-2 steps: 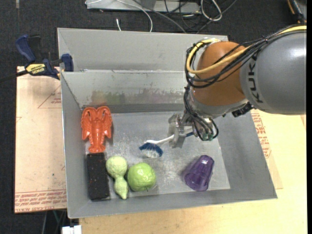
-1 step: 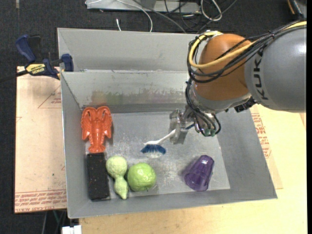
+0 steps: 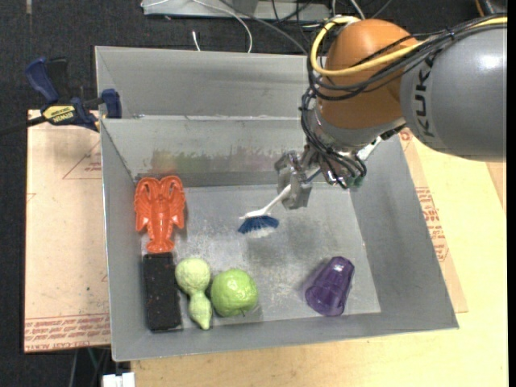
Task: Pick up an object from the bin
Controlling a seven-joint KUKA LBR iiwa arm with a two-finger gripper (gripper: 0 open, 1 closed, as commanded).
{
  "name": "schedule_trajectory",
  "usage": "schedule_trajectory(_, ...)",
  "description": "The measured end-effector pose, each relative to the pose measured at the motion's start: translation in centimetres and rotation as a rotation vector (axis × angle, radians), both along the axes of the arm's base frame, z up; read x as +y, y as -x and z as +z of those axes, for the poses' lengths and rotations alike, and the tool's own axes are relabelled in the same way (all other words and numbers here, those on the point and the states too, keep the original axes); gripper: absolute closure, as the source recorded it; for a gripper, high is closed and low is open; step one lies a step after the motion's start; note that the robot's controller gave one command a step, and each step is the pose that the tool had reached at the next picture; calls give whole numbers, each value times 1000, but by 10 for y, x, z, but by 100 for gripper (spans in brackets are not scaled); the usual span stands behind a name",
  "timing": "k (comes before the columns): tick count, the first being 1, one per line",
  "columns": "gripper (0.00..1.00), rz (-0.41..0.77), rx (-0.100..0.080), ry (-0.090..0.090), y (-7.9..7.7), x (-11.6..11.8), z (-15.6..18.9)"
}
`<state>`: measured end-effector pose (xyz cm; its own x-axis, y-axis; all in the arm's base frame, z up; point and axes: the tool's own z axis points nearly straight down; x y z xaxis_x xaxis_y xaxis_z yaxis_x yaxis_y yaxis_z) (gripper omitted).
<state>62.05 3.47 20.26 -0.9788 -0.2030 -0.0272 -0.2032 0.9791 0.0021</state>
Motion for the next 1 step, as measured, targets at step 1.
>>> schedule_trajectory(1,100,-41,17,-1,14,-3,22)
